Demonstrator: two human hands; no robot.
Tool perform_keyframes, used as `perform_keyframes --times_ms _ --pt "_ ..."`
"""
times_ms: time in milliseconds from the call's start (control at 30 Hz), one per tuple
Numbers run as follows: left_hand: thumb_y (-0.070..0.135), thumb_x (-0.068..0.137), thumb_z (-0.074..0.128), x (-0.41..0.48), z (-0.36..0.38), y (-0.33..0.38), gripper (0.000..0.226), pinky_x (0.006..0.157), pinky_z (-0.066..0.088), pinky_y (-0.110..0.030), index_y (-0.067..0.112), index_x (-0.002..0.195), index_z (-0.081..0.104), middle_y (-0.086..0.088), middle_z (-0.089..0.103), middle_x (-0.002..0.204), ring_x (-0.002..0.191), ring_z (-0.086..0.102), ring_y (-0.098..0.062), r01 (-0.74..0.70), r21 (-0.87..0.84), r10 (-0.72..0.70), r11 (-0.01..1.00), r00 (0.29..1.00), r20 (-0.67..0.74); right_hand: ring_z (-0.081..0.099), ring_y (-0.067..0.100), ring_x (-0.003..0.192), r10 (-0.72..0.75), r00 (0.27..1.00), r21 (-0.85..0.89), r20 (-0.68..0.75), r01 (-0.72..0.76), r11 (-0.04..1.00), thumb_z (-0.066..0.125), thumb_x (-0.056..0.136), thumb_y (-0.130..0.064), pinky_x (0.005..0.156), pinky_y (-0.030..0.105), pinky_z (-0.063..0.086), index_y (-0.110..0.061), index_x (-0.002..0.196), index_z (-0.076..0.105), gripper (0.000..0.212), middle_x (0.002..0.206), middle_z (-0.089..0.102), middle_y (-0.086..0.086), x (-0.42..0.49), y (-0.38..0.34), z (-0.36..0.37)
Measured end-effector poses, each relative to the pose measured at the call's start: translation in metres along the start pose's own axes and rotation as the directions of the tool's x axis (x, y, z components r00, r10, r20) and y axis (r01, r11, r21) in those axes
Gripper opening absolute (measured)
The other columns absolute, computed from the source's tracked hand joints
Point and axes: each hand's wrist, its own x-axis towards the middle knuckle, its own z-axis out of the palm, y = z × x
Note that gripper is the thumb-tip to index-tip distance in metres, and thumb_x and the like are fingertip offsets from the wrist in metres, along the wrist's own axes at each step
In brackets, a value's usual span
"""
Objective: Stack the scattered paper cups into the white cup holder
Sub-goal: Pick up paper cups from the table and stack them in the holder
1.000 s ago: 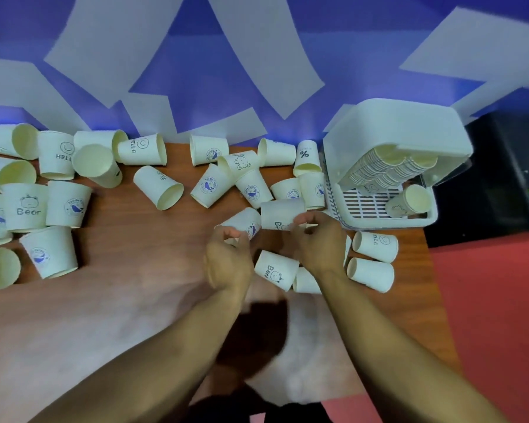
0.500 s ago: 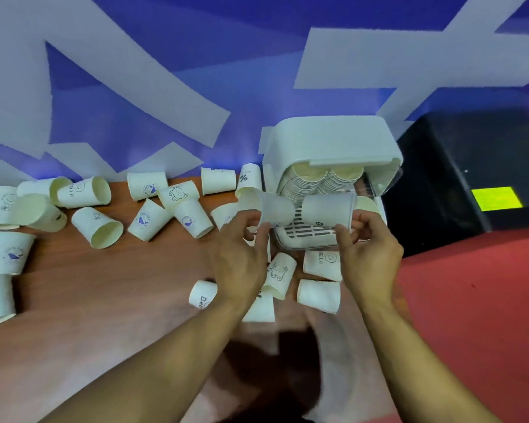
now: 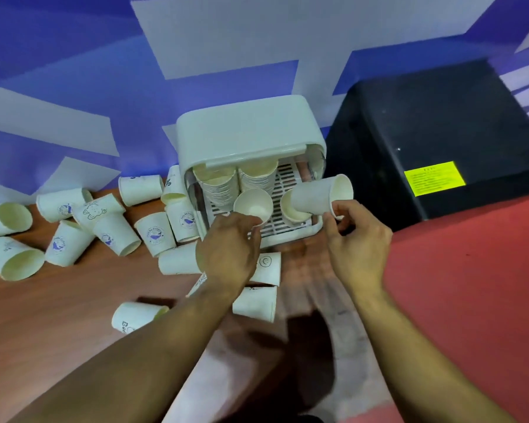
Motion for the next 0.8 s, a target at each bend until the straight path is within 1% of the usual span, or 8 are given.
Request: perform_keyframes --times_ms 100,200,267,367,500,567,700,800 --pt "0.030 0.089 0.065 0.001 0.009 0.005 0.014 0.067 0.043 -0.026 0.033 0.099 0.074 0.013 0.068 0.103 0.103 0.058 -0.017 0.017 0.033 -0.019 0.999 0.999 0.048 0.055 0.016 0.062 -0.025 1.000 0.015 0.018 0.025 1.000 0.072 0.079 -0.013 0.059 0.032 0.047 -0.014 0.089 0.068 0.011 0.069 0.056 -0.008 0.003 0.004 0.005" --pt "0.027 0.085 0.069 0.001 0.017 0.009 0.011 0.065 0.032 -0.026 0.031 0.093 0.076 0.012 0.069 0.099 0.099 0.061 -0.018 0.040 0.104 -0.043 0.994 0.998 0.035 0.056 0.017 0.064 -0.027 0.999 0.023 0.040 0.026 0.999 0.072 0.080 -0.014 0.060 0.035 0.049 -0.015 0.090 0.068 0.011 0.071 0.058 -0.008 0.007 0.009 0.009" --pt "0.024 0.084 0.070 0.002 0.025 0.005 0.010 0.066 0.038 -0.026 0.028 0.091 0.076 0.008 0.069 0.096 0.095 0.063 -0.022 0.023 0.114 -0.028 0.993 0.999 0.043 0.057 0.017 0.066 -0.035 0.998 0.013 0.057 0.035 0.999 0.071 0.080 -0.015 0.061 0.036 0.049 -0.016 0.092 0.069 0.012 0.074 0.061 -0.006 0.010 0.013 0.011" --pt "0.022 0.087 0.065 0.005 0.034 -0.001 0.014 0.074 0.050 -0.036 0.021 0.097 0.076 0.002 0.068 0.100 0.097 0.061 -0.027 -0.009 0.069 0.001 0.998 0.993 0.114 0.058 0.017 0.067 -0.047 0.996 0.004 0.073 0.047 0.999 0.069 0.081 -0.017 0.062 0.036 0.049 -0.016 0.093 0.069 0.012 0.079 0.064 -0.005 0.012 0.017 0.013" --pt "0.026 0.091 0.061 0.009 0.038 -0.003 0.018 0.079 0.042 -0.028 0.023 0.103 0.074 0.005 0.067 0.108 0.105 0.060 -0.021 0.023 0.041 -0.029 0.999 0.984 0.174 0.058 0.016 0.067 -0.059 0.995 0.006 0.081 0.059 0.998 0.069 0.082 -0.016 0.061 0.035 0.050 -0.015 0.093 0.070 0.012 0.079 0.064 -0.004 0.011 0.017 0.017" --pt "0.028 0.091 0.060 0.011 0.039 -0.005 0.019 0.080 0.042 -0.027 0.023 0.103 0.074 0.005 0.068 0.109 0.104 0.061 -0.020 0.028 0.012 -0.030 1.000 0.981 0.190 0.058 0.016 0.066 -0.063 0.995 0.005 0.082 0.063 0.998 0.069 0.082 -0.016 0.061 0.034 0.049 -0.015 0.093 0.070 0.011 0.079 0.065 -0.004 0.011 0.015 0.020" --pt "0.035 0.093 0.060 0.009 0.036 -0.006 0.026 0.080 0.039 -0.025 0.018 0.106 0.074 0.001 0.069 0.110 0.100 0.065 -0.021 0.032 -0.014 -0.029 0.999 0.981 0.191 0.058 0.017 0.067 -0.044 0.996 -0.007 0.071 0.045 0.999 0.069 0.081 -0.016 0.061 0.032 0.049 -0.016 0.093 0.069 0.011 0.077 0.064 -0.004 0.011 0.013 0.021" --pt "0.038 0.095 0.057 0.009 0.033 -0.004 0.029 0.077 0.030 -0.023 0.017 0.107 0.073 0.001 0.068 0.112 0.102 0.063 -0.020 0.042 0.015 -0.044 0.999 0.982 0.186 0.058 0.018 0.069 -0.042 0.997 -0.042 0.067 0.045 0.998 0.069 0.082 -0.017 0.061 0.033 0.049 -0.017 0.094 0.070 0.012 0.079 0.065 -0.004 0.010 0.014 0.021"
